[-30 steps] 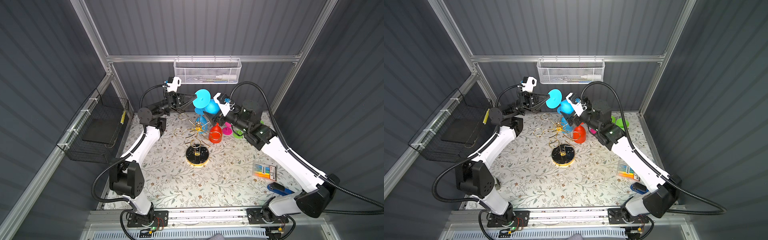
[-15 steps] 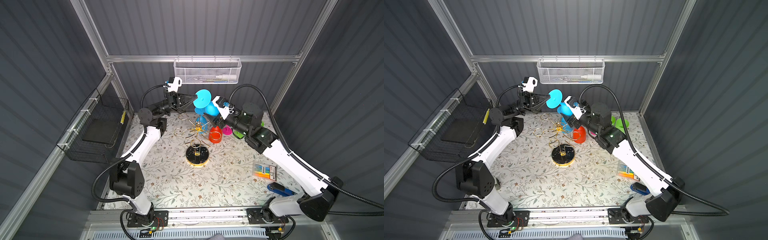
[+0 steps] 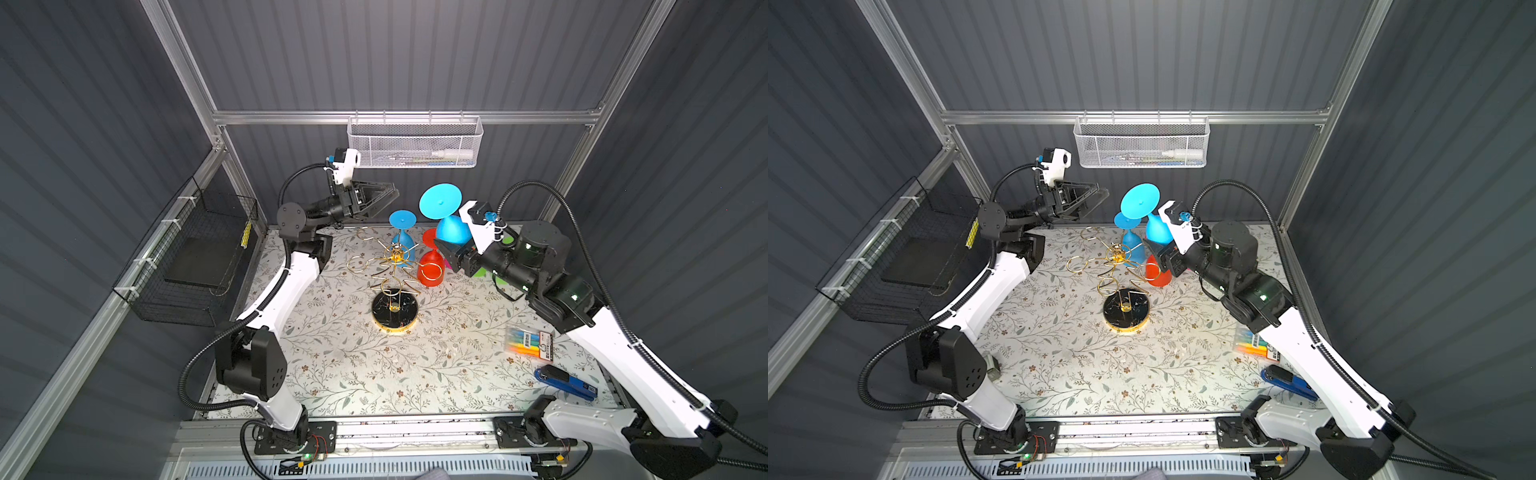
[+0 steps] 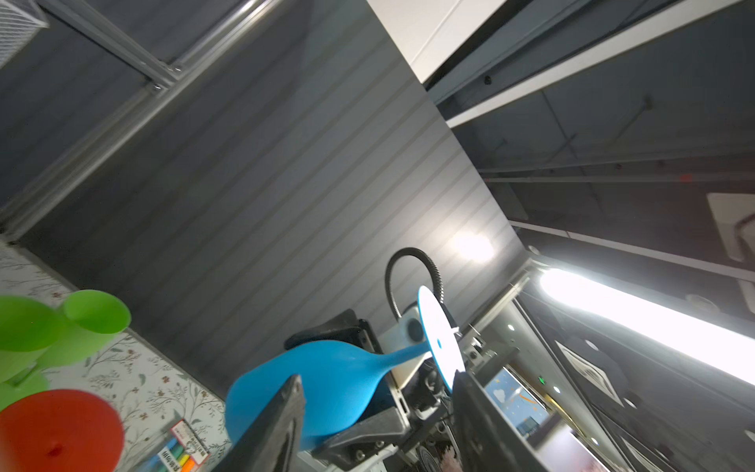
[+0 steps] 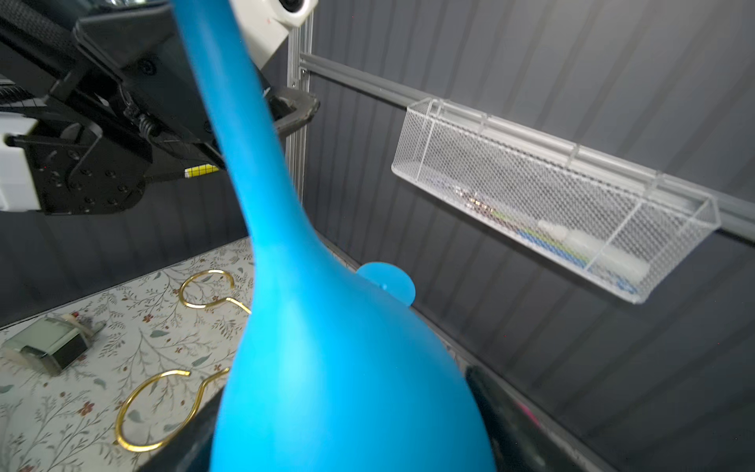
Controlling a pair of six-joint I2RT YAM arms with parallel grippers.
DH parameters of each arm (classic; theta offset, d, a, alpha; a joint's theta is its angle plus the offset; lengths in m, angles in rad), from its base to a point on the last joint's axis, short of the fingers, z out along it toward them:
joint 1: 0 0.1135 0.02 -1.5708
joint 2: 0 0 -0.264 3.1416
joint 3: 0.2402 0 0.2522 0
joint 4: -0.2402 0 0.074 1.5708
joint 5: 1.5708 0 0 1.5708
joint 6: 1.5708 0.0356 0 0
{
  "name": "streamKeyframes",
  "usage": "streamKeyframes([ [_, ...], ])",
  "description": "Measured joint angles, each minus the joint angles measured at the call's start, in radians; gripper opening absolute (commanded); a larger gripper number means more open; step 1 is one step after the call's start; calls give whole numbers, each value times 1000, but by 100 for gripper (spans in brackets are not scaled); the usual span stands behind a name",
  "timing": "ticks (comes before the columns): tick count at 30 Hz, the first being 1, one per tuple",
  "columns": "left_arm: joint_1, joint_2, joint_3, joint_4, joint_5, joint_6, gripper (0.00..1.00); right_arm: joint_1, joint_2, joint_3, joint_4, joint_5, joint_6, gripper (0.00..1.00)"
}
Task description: Take the wine glass off the wine glass rack
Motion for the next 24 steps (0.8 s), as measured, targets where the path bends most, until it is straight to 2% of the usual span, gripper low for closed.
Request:
streamKeyframes([
  [5, -2, -135, -3, -451, -126, 550, 65, 0, -9, 56, -217, 22, 113, 65],
  [11, -6, -253, -95, -581, -267, 998, 65, 0, -8, 92, -376, 29, 211, 63],
  [16, -8, -269, -222, -583, -336, 1262, 62, 0, 2, 114, -440, 26, 256, 62],
  [24, -34, -268, -319, -488, -319, 1562, 58, 0, 69, 175, -481, 10, 288, 61],
])
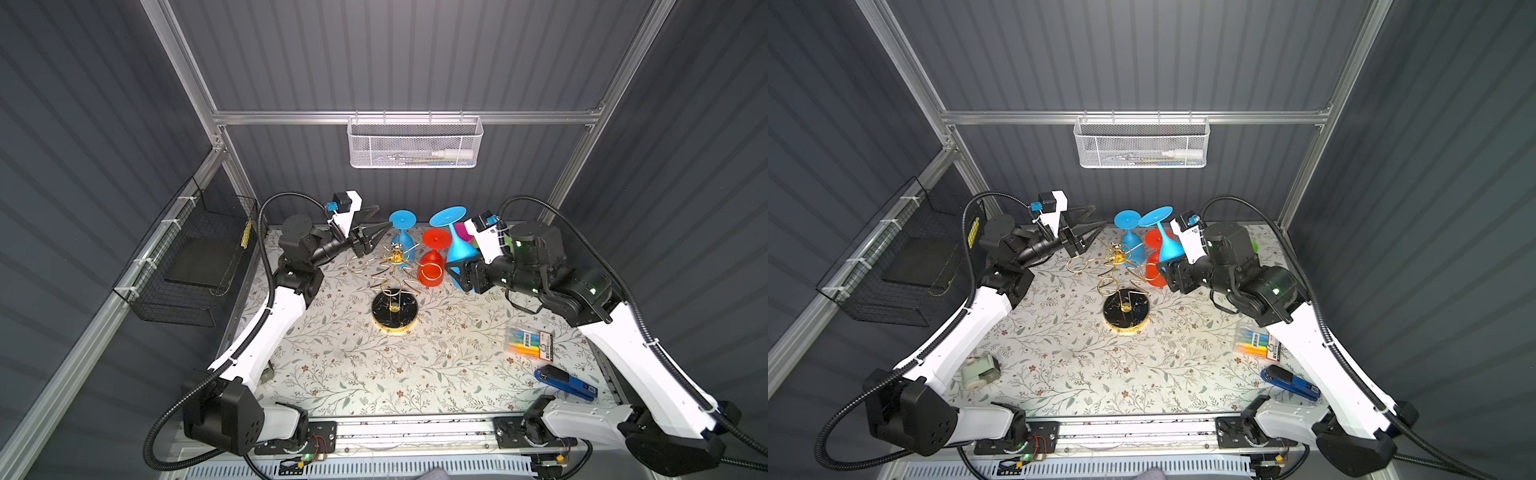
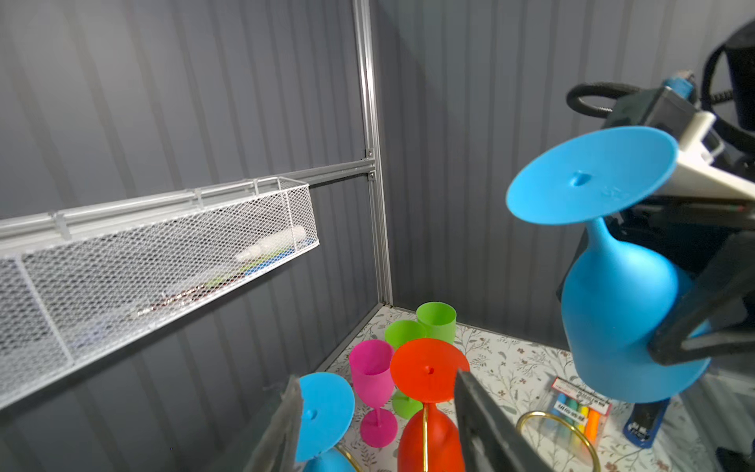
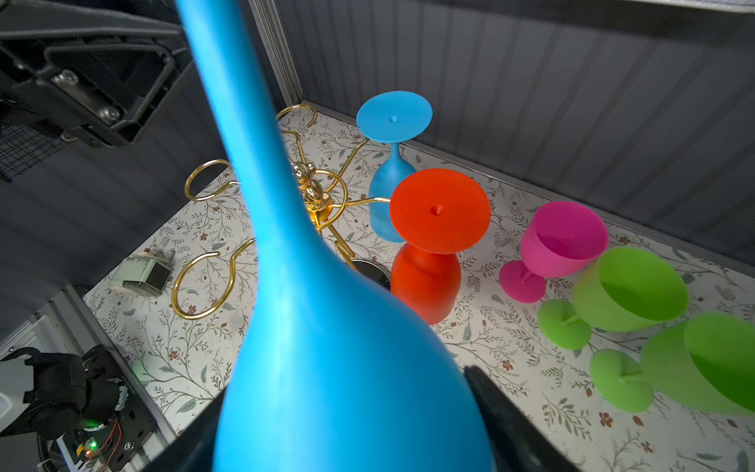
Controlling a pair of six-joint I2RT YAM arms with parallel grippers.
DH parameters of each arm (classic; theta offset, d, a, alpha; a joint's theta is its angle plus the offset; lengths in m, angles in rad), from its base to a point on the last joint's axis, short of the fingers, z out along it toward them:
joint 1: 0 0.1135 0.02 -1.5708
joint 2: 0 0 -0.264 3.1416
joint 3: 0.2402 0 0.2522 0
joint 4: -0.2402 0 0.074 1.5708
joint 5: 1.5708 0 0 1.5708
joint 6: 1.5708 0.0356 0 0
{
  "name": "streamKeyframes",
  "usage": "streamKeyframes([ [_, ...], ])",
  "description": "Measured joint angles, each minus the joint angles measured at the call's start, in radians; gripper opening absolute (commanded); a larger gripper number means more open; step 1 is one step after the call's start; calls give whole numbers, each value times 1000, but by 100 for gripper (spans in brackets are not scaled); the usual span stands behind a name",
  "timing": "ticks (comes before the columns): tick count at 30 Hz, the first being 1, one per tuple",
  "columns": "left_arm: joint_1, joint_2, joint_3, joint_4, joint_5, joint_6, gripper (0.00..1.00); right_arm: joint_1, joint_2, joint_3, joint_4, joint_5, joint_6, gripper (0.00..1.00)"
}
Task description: Take the wine glass off the wine glass rack
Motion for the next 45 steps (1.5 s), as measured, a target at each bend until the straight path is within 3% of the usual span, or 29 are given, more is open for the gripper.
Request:
streamKeyframes([
  [7, -56, 0, -1, 24, 11, 179, 57, 0, 65, 60, -24, -35, 12, 60],
  [14, -89, 2, -1, 29, 3, 256, 55, 0, 111, 109, -37, -79, 18, 59],
  [45, -147, 40, 46, 64, -41, 308, 43, 34, 189, 124, 1, -172, 45, 56],
])
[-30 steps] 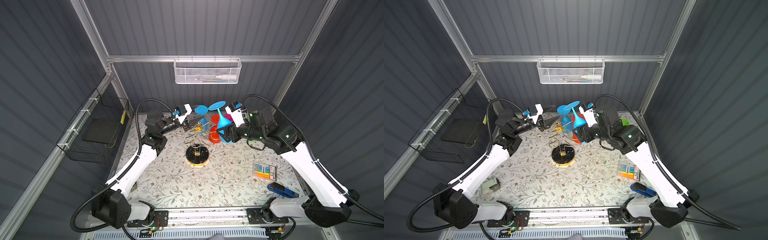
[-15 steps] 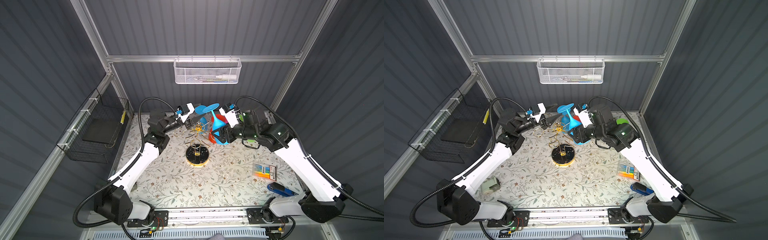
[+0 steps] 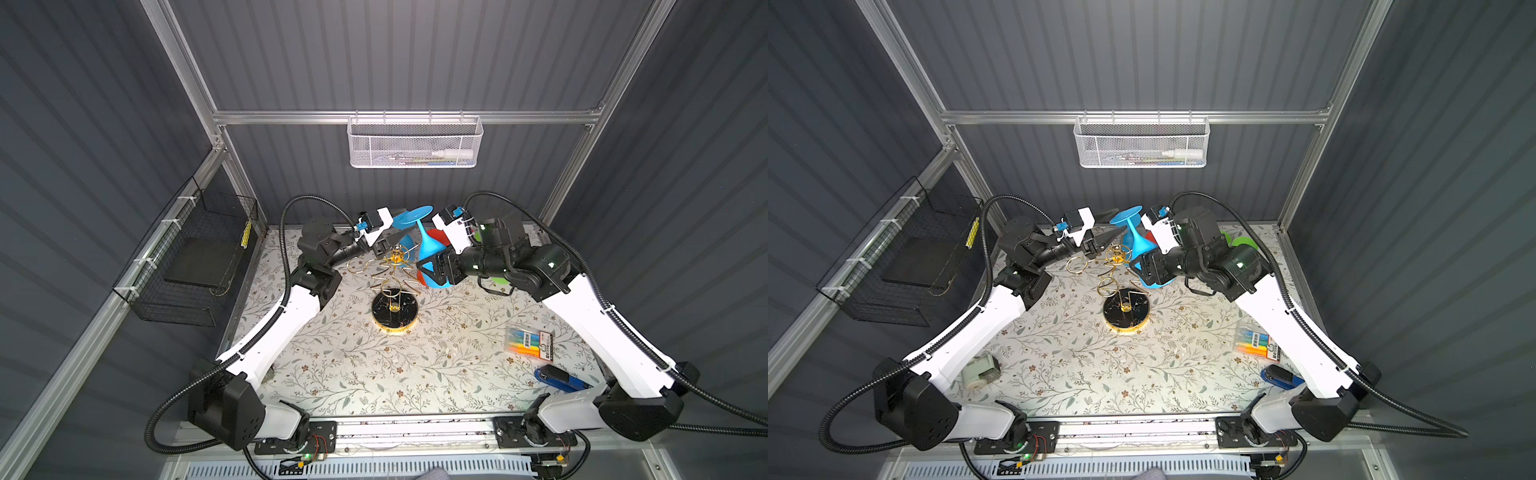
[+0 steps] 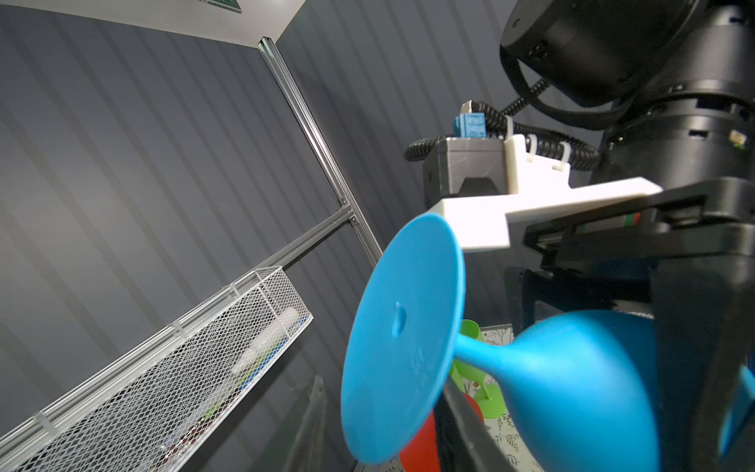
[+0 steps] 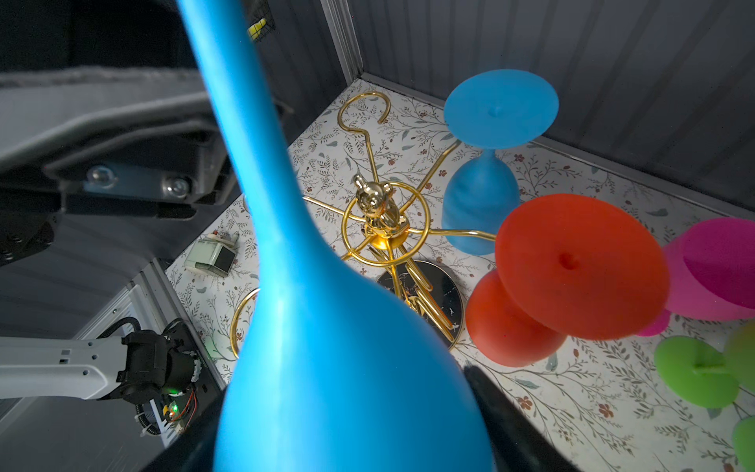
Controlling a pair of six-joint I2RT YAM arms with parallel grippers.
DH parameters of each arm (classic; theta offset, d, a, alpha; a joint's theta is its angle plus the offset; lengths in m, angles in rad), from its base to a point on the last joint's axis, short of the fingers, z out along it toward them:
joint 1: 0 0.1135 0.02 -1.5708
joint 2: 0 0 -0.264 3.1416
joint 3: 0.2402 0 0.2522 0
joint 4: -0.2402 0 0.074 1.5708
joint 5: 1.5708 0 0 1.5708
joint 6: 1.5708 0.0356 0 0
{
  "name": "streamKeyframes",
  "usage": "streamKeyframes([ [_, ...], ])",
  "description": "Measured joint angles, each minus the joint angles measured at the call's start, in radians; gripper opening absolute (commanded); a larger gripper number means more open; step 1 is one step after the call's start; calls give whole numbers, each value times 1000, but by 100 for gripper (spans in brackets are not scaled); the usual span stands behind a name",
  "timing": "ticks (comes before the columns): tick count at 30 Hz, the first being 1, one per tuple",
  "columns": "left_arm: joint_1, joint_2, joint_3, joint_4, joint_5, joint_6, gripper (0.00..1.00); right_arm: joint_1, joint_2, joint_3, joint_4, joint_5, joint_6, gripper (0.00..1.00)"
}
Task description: Take the wine glass off the wine glass rack
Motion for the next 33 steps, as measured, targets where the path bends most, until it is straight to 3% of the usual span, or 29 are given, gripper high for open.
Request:
streamKeyframes([
  [10, -13, 0, 21, 5, -6, 7, 32, 1, 0, 2, 1, 0, 8, 56],
  [17, -18, 0, 25, -8, -5, 26, 12, 1, 0, 5, 0, 0, 23, 57],
  [22, -13, 7, 25, -19, -9, 66, 0, 1, -7, 14, -11, -1, 45, 67],
  [28, -18, 6, 17, -10, -37, 48, 0, 2, -37, -14, 23, 9, 64, 81],
  [33, -18, -2, -21, -11, -116, -60, 0, 2, -123, -103, 143, 34, 96, 89],
])
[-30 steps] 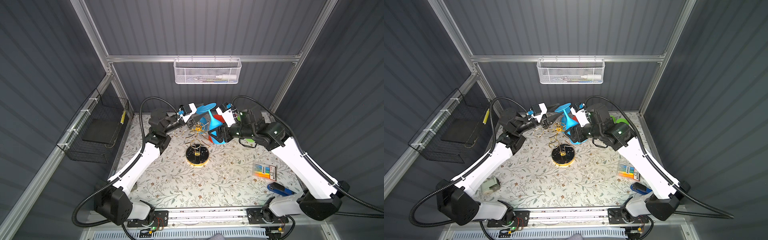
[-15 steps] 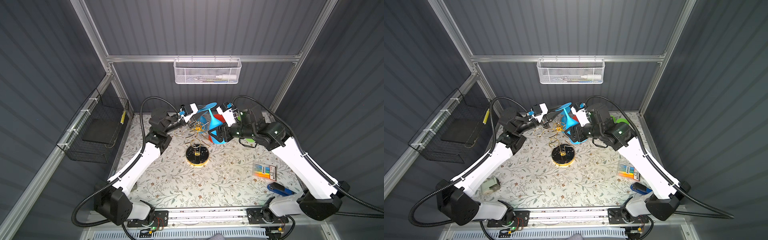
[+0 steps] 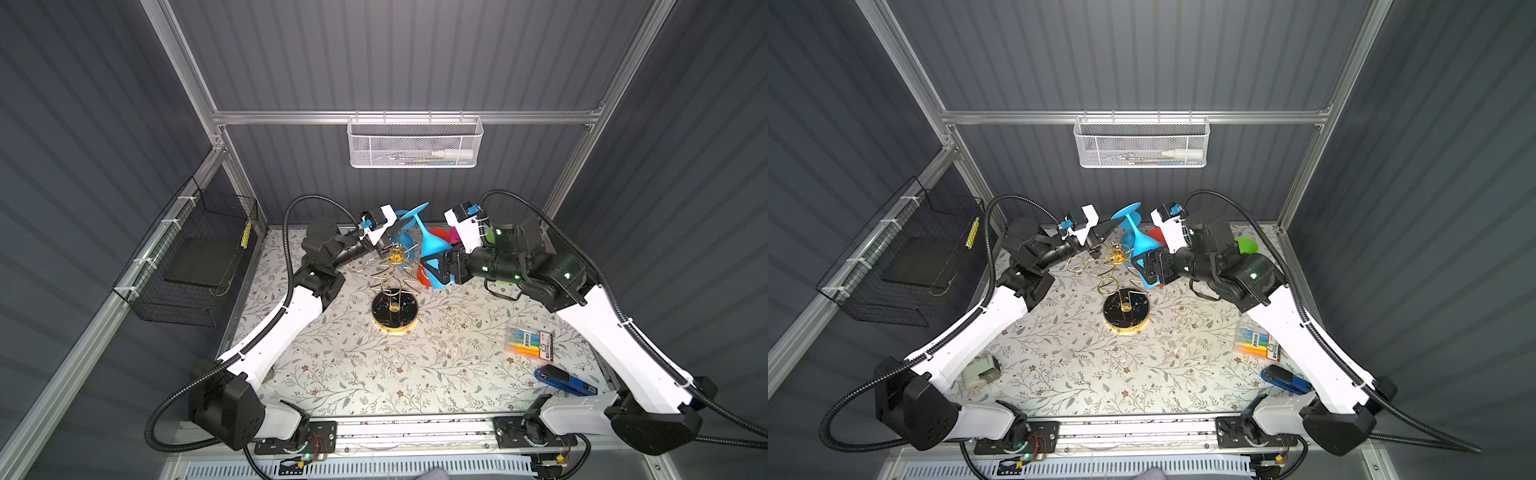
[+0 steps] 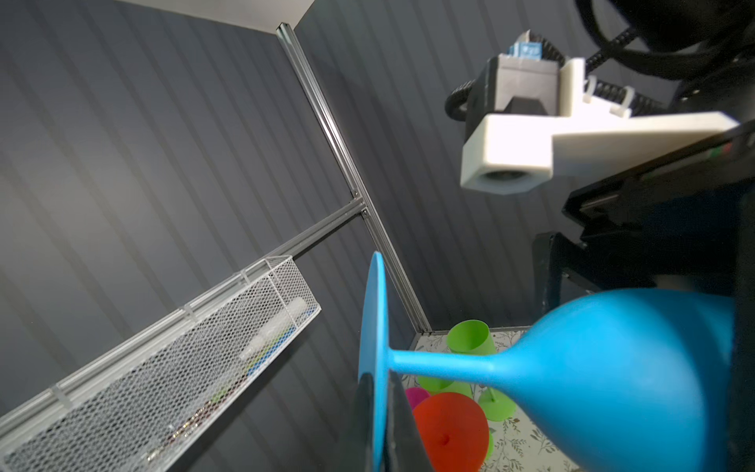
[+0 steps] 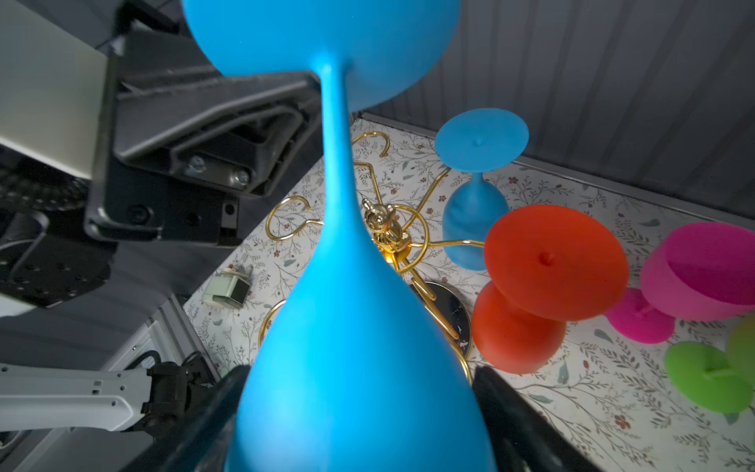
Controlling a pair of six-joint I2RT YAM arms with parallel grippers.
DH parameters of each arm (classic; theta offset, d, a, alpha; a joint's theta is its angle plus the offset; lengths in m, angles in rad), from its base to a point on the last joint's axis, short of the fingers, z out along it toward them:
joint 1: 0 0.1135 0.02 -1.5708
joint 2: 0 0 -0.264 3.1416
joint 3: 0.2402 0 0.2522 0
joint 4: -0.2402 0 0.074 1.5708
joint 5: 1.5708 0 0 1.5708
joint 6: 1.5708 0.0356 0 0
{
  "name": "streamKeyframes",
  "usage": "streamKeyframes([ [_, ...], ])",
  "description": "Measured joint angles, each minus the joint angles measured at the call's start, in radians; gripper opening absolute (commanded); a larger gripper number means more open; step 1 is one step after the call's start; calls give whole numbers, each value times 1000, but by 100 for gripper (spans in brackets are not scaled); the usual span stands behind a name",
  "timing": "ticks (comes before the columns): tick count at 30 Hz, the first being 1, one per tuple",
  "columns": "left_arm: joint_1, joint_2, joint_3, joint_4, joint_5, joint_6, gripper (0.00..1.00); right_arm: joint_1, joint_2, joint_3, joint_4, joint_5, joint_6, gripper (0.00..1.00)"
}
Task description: Take the wine glass off the wine glass rack
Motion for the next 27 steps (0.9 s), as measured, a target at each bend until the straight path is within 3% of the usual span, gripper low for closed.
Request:
streamKeyframes([
  [7, -7, -51, -51, -12, -107, -192, 0, -1, -140, -132, 211, 47, 34, 92],
  [16, -8, -107, -82, -17, -230, -377, 0, -26, -358, -307, 358, 83, 69, 91],
  [22, -8, -107, -124, 9, -241, -468, 0, -49, -494, -386, 391, 129, 106, 85],
  [27, -8, -107, -137, 17, -241, -505, 0, -61, -507, -395, 397, 165, 140, 79],
])
